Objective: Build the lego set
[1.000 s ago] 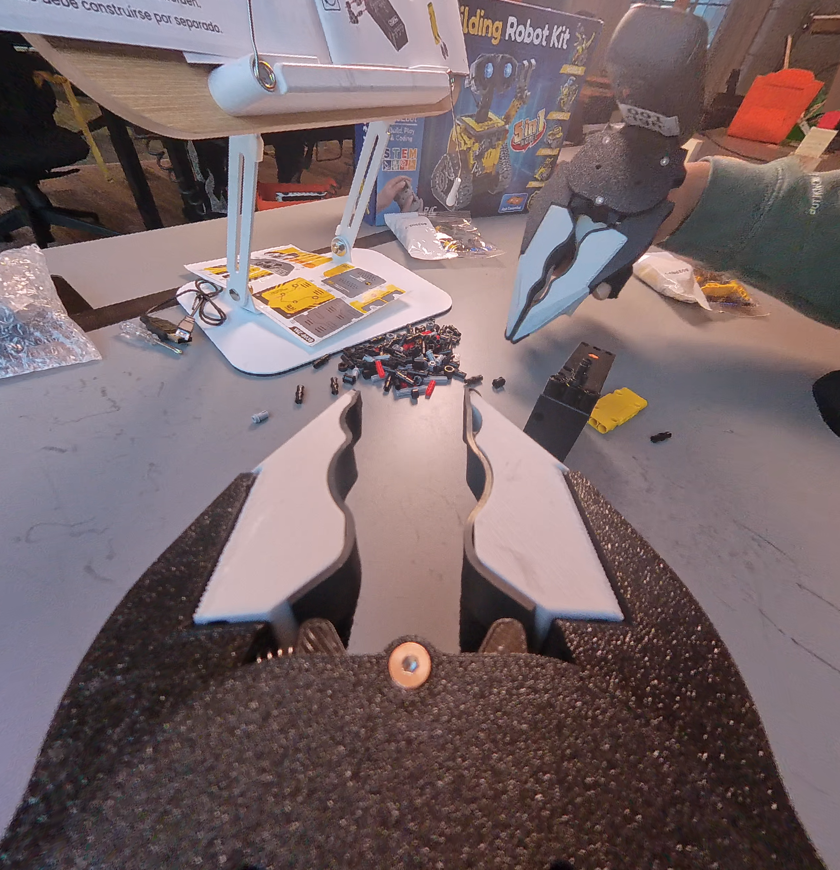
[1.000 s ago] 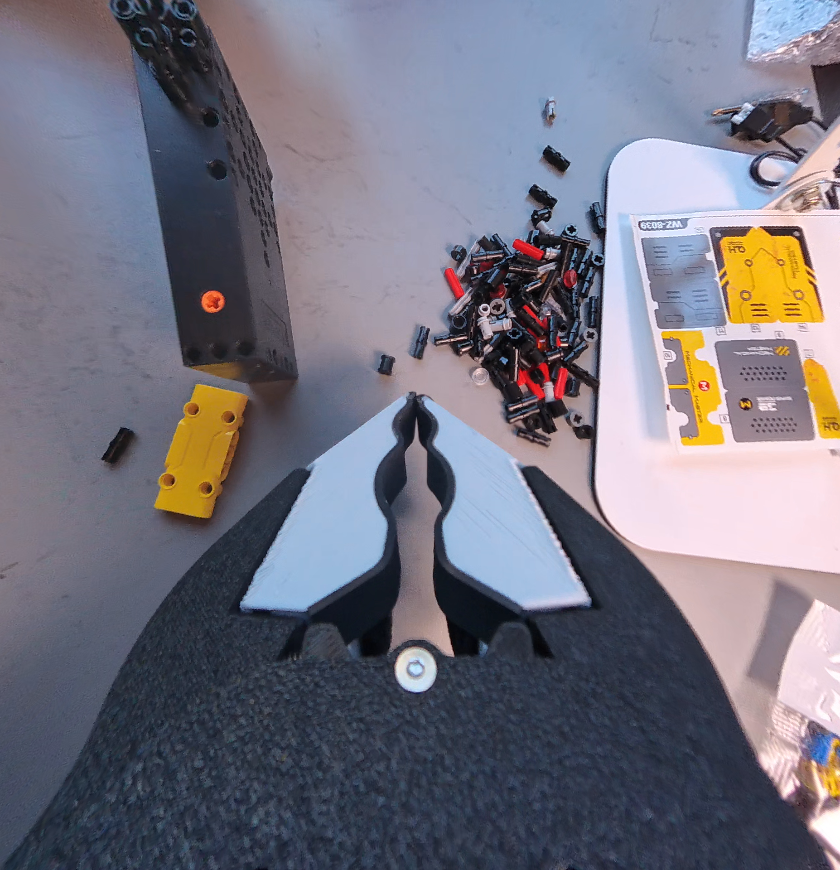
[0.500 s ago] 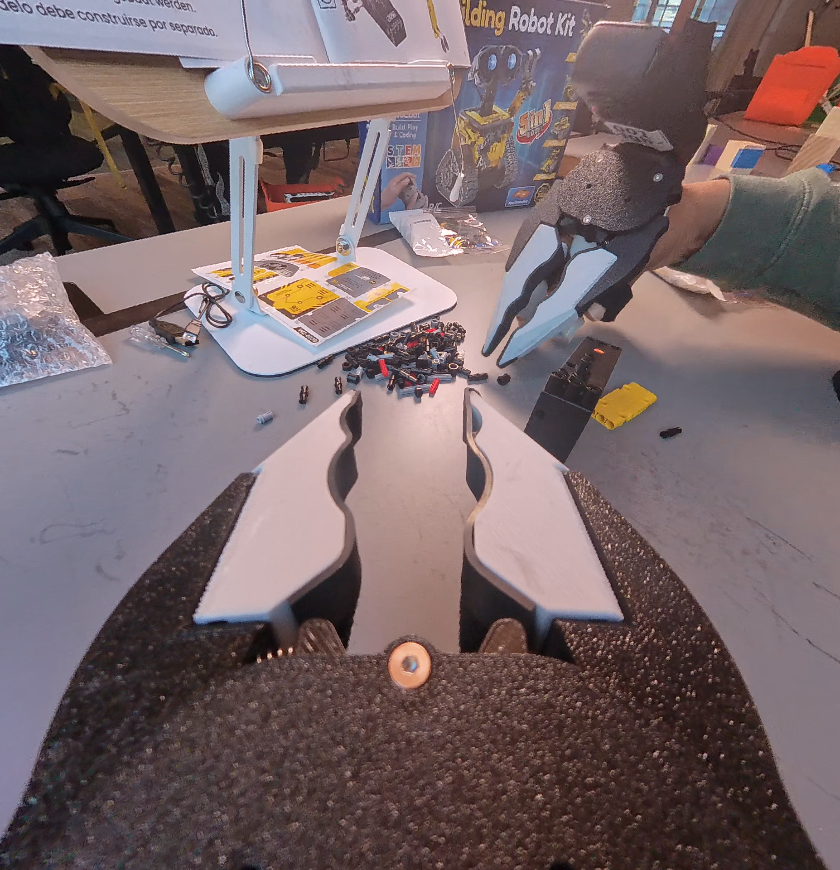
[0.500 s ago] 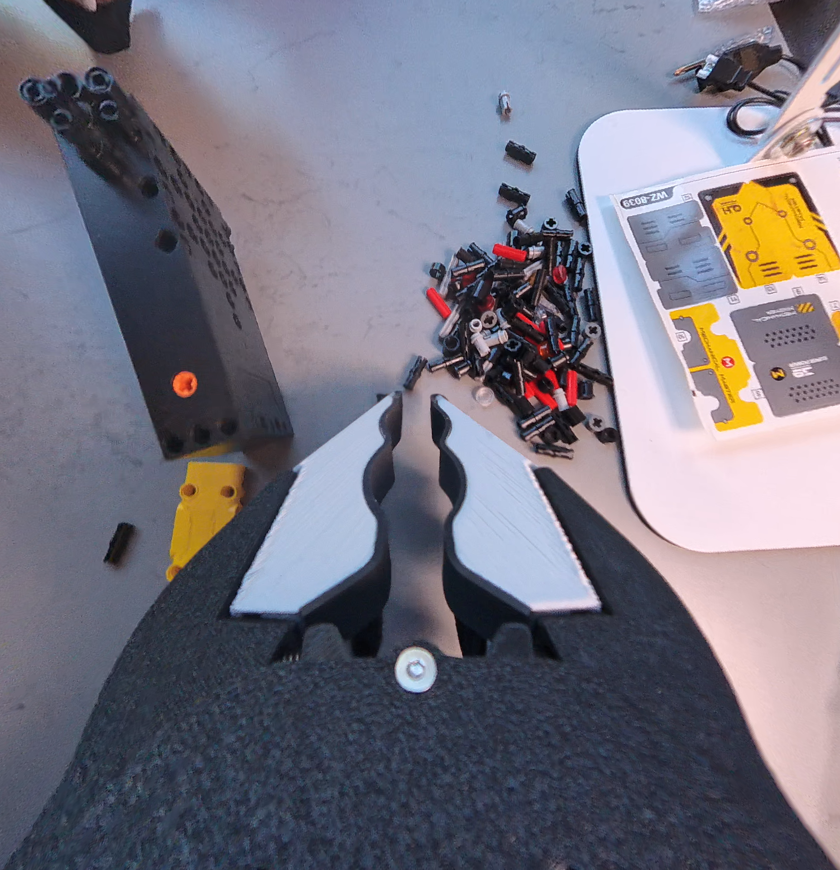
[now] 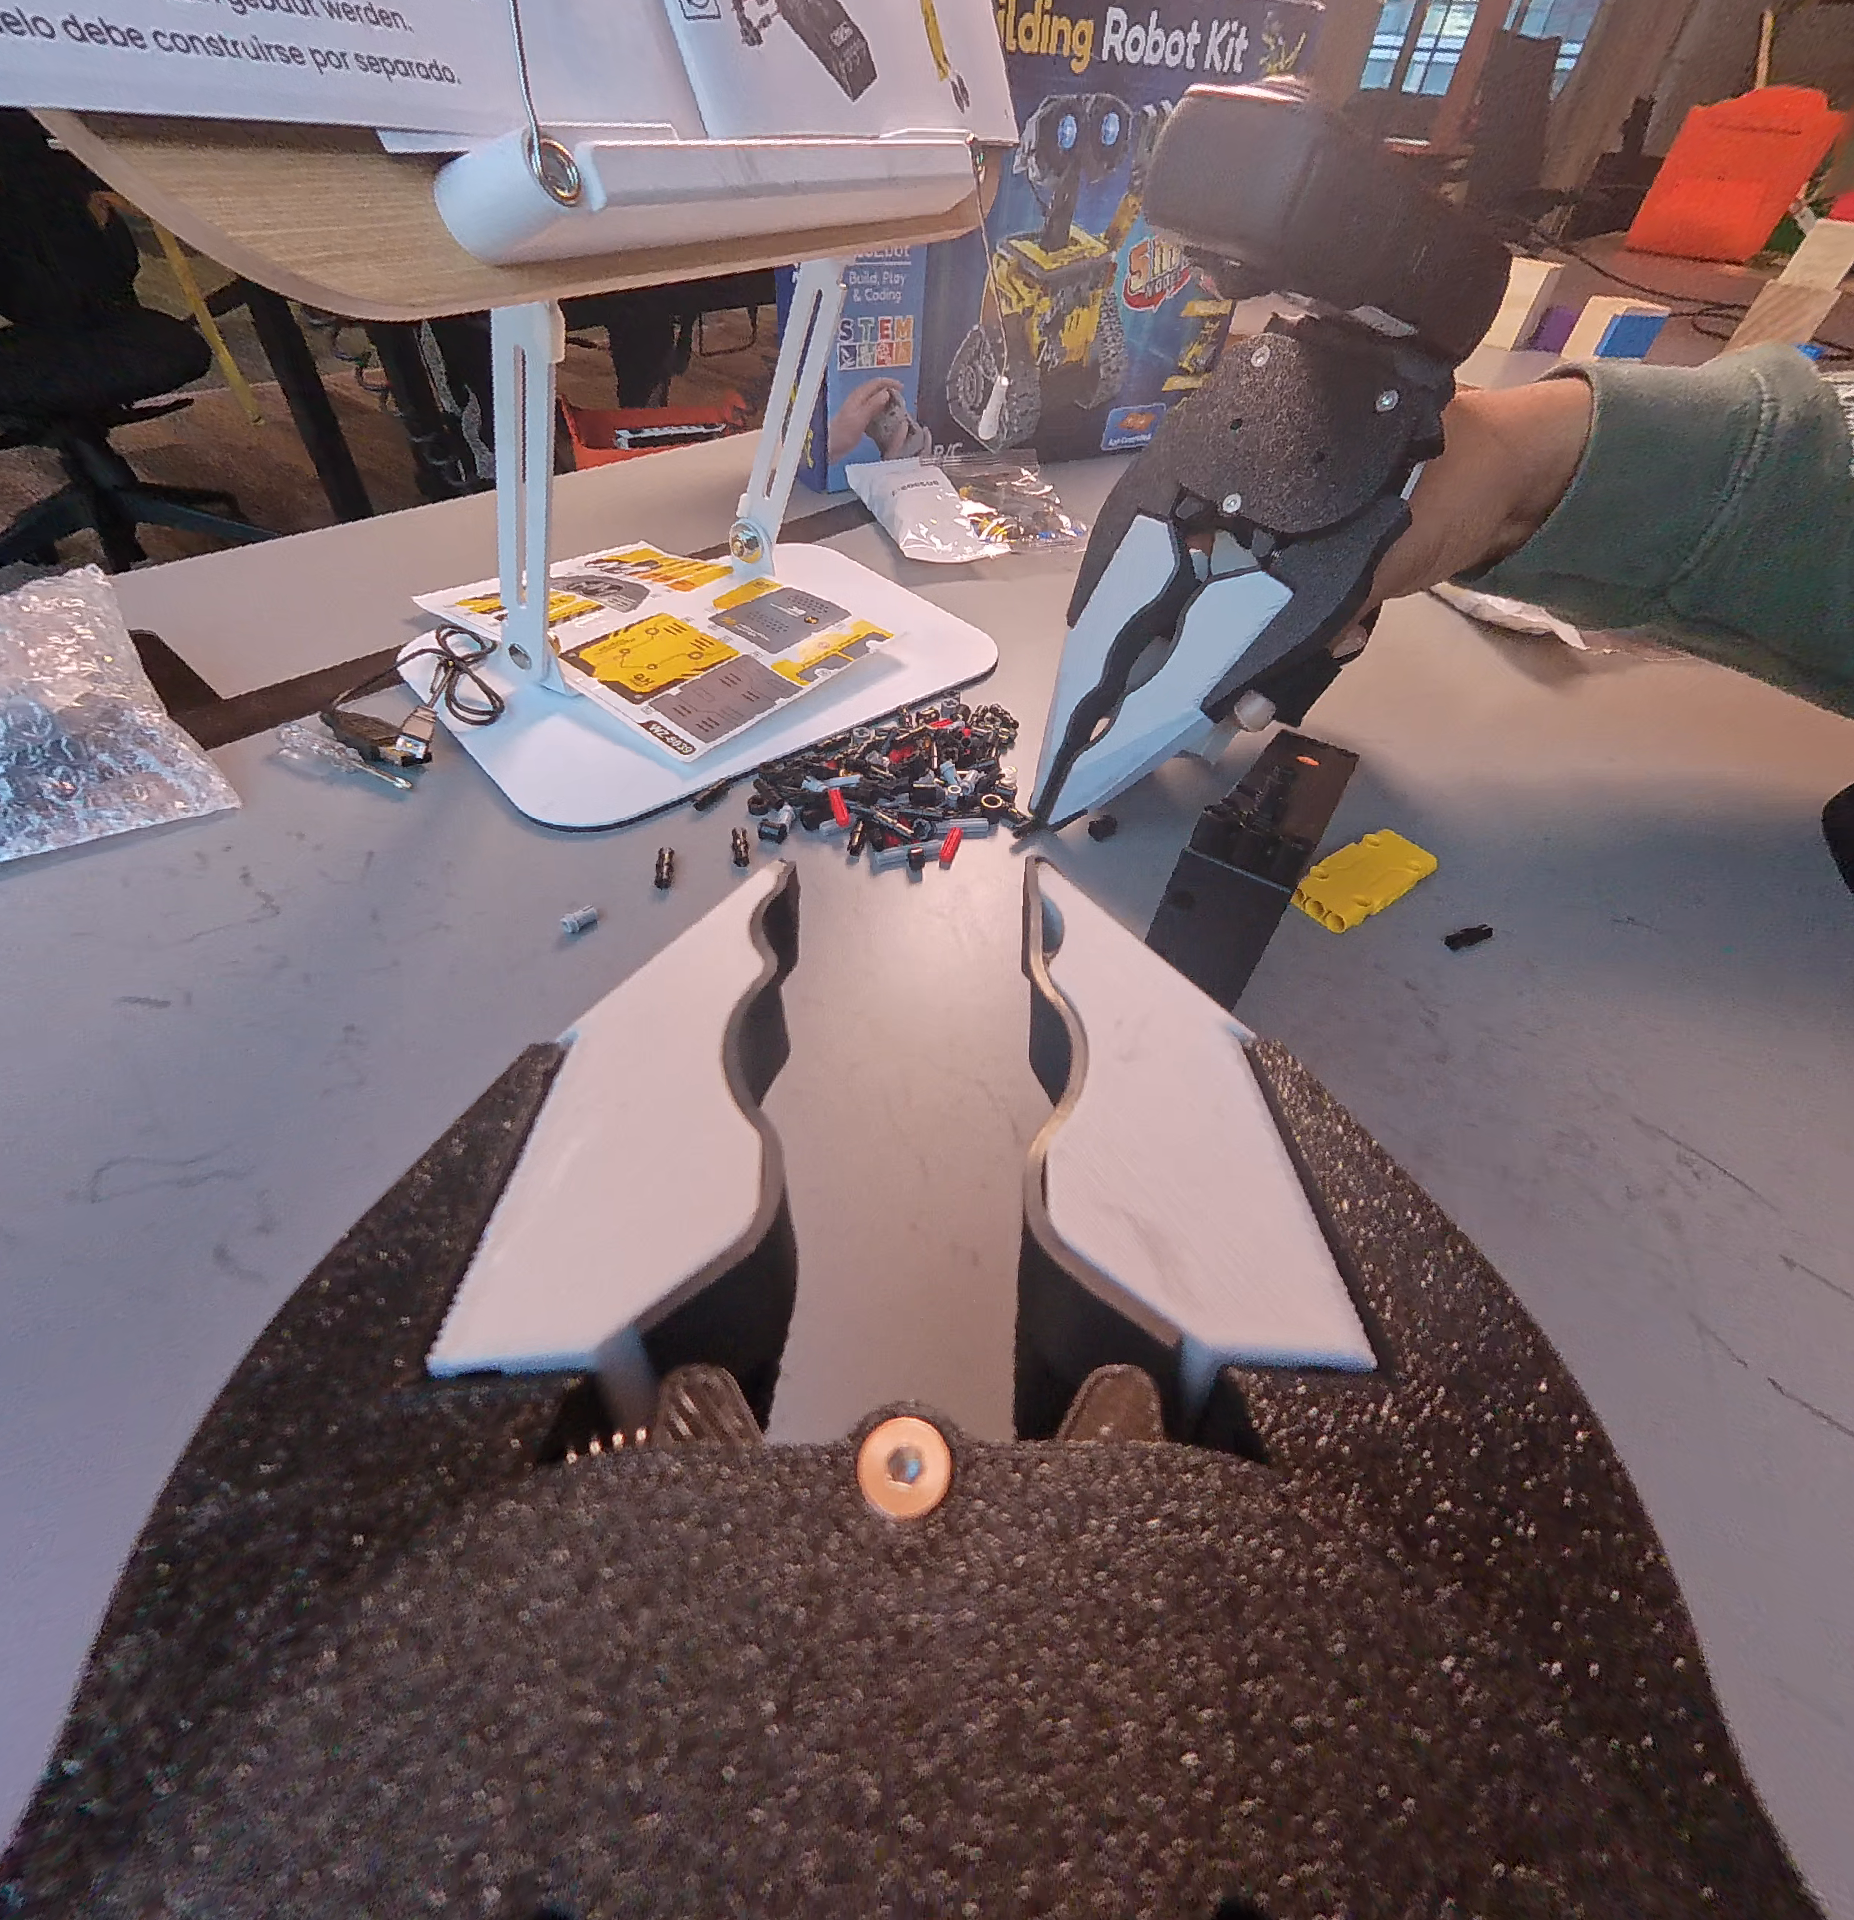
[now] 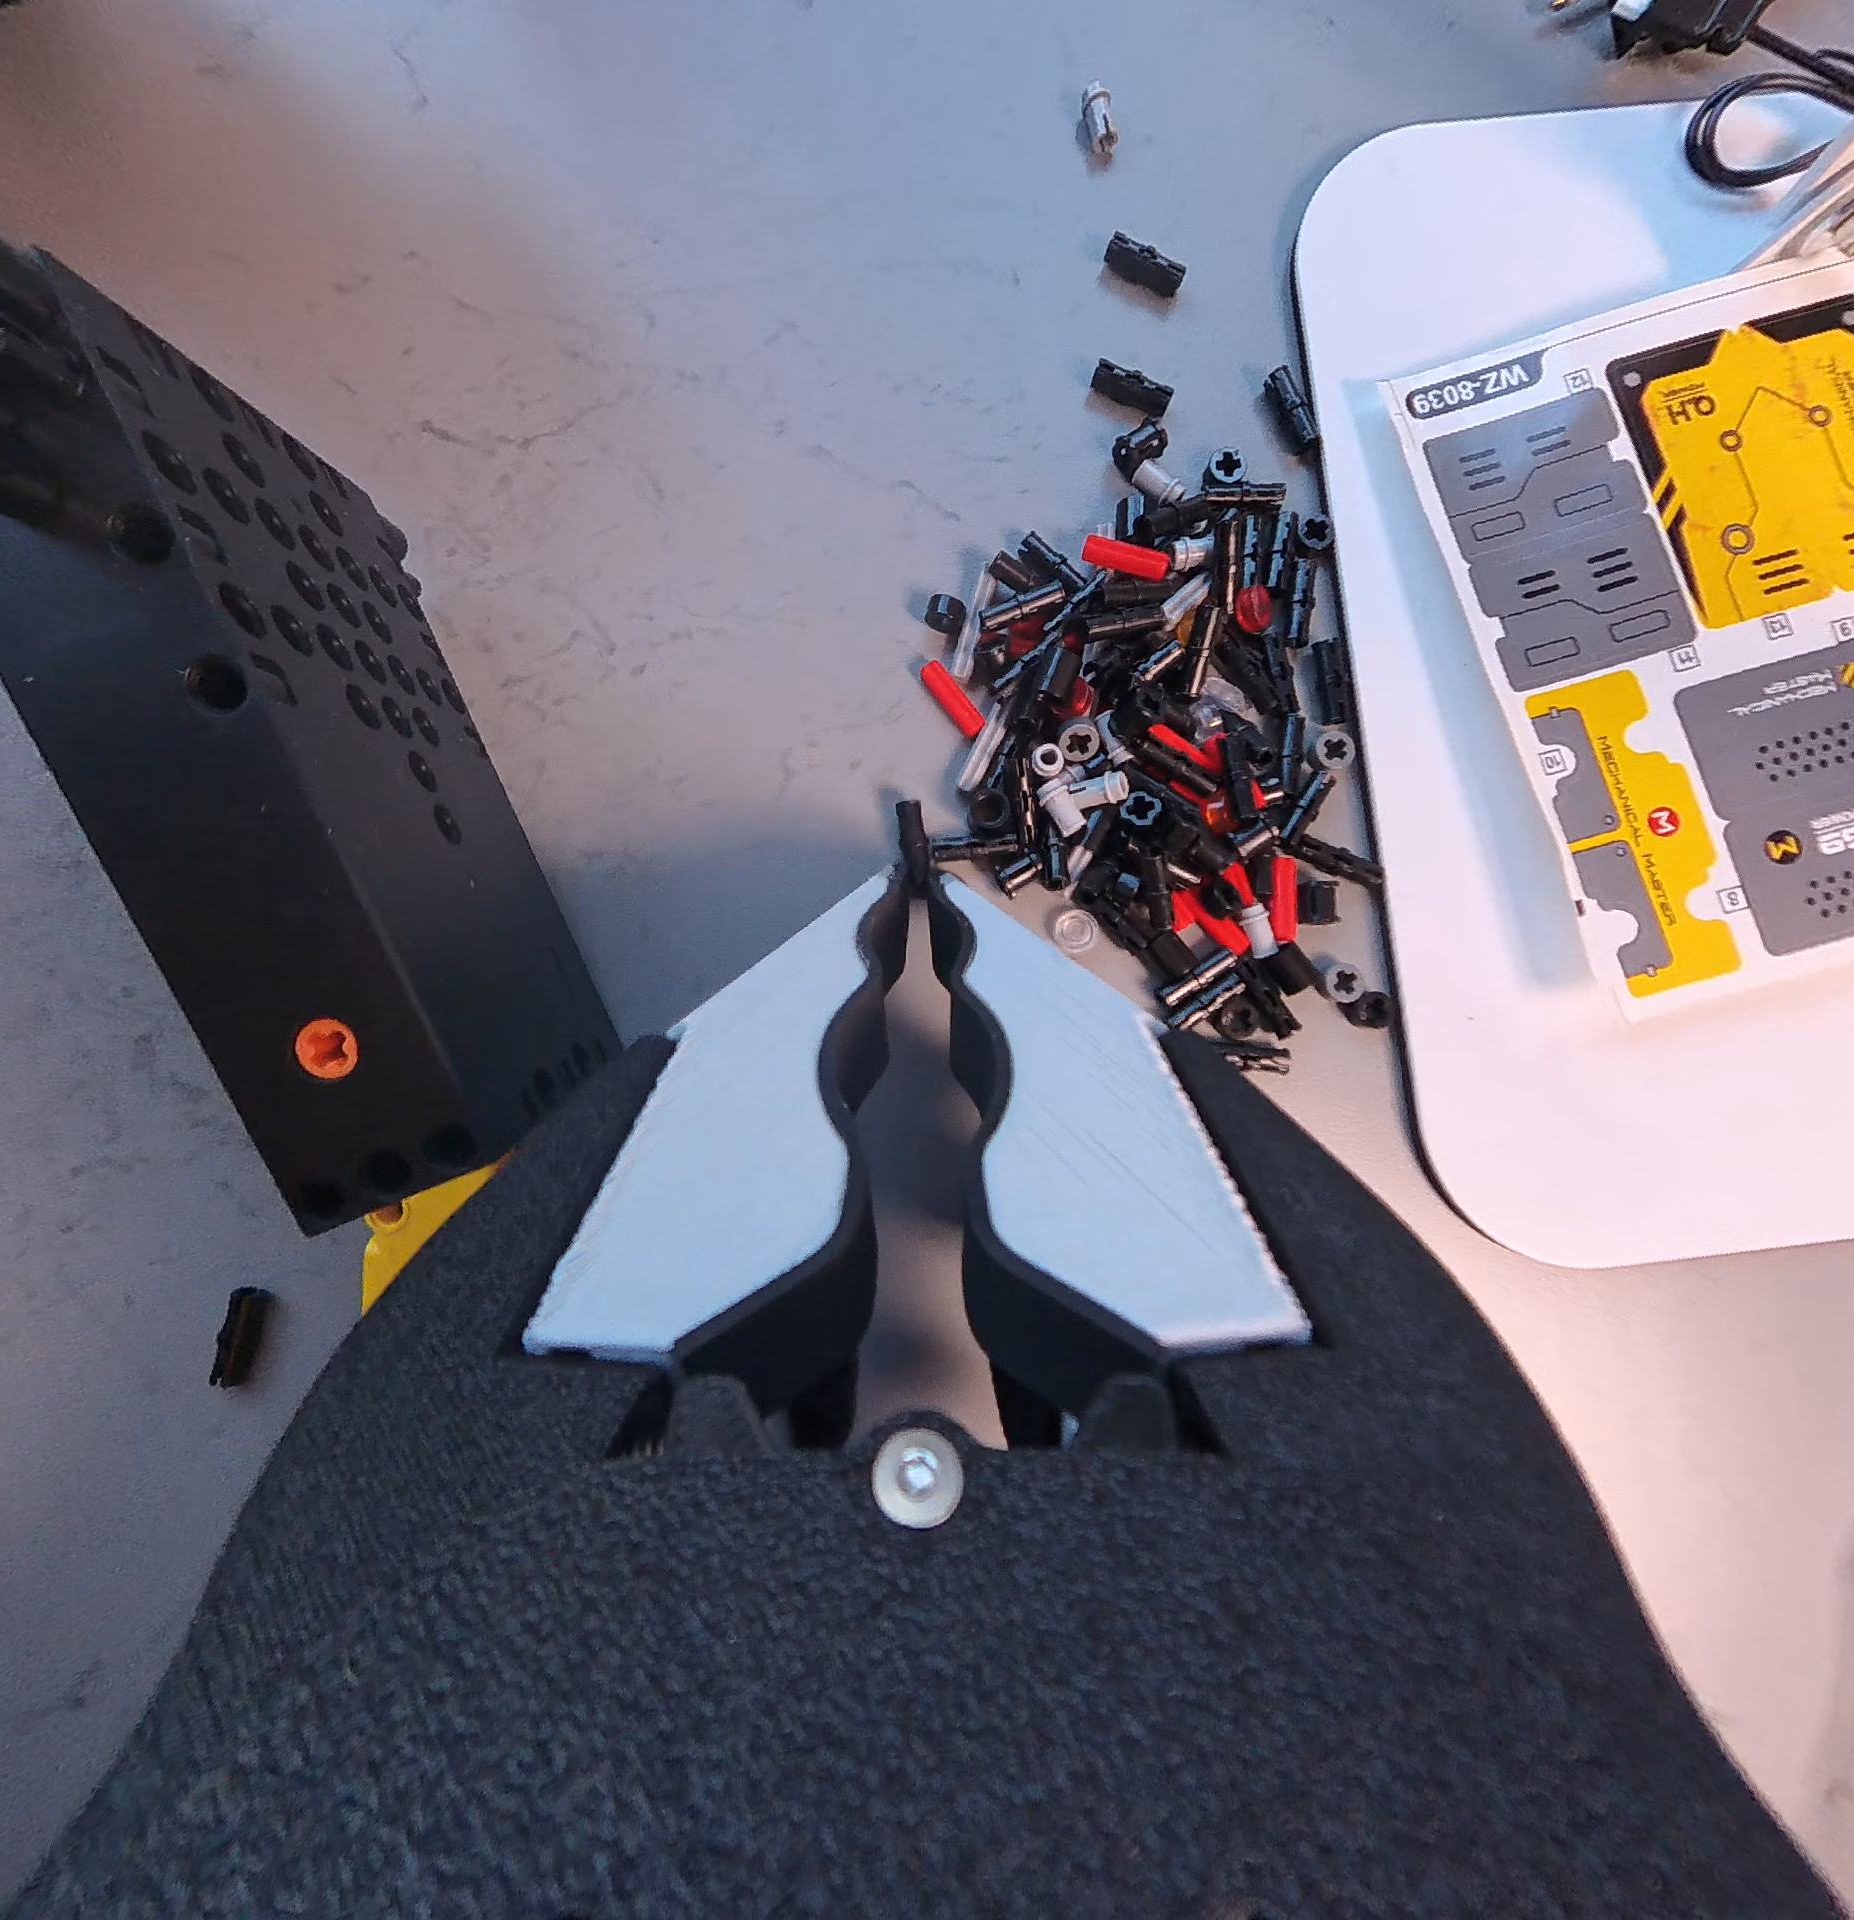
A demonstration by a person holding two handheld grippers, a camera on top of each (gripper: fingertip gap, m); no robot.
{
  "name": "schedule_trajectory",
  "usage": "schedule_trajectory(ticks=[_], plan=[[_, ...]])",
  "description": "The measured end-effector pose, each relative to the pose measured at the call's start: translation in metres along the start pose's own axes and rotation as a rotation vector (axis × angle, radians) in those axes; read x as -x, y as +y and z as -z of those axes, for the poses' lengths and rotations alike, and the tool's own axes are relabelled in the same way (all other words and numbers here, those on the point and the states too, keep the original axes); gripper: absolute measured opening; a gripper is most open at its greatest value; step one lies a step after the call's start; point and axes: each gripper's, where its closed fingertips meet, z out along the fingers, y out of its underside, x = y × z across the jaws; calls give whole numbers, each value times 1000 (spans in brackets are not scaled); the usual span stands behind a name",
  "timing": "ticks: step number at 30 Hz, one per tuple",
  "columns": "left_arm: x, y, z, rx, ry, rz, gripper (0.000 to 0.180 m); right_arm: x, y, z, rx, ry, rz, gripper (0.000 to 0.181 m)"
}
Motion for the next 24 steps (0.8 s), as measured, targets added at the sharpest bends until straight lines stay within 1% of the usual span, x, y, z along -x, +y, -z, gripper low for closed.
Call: schedule_trajectory(ticks=[6,9,12,14,17,21,24], plan=[[0,1,3,0,5,-5,43,-3,-2,24,-46,43,11,1],[0,1,4,0,11,0,43,3,-5,50,-98,63,20,1],[0,1,5,1,12,-4,43,33,-2,76,-139,29,98,1],[-1,1,5,2,13,-6,43,68,5,88,-151,-42,174,1],[-1,2,4,9,13,-10,43,109,29,83,-91,-95,200,1],[-2,3,3,16,5,-26,42,130,59,57,17,-76,230,1],[-2,3,4,14,-13,-48,42,132,60,50,8,-59,211,1]])
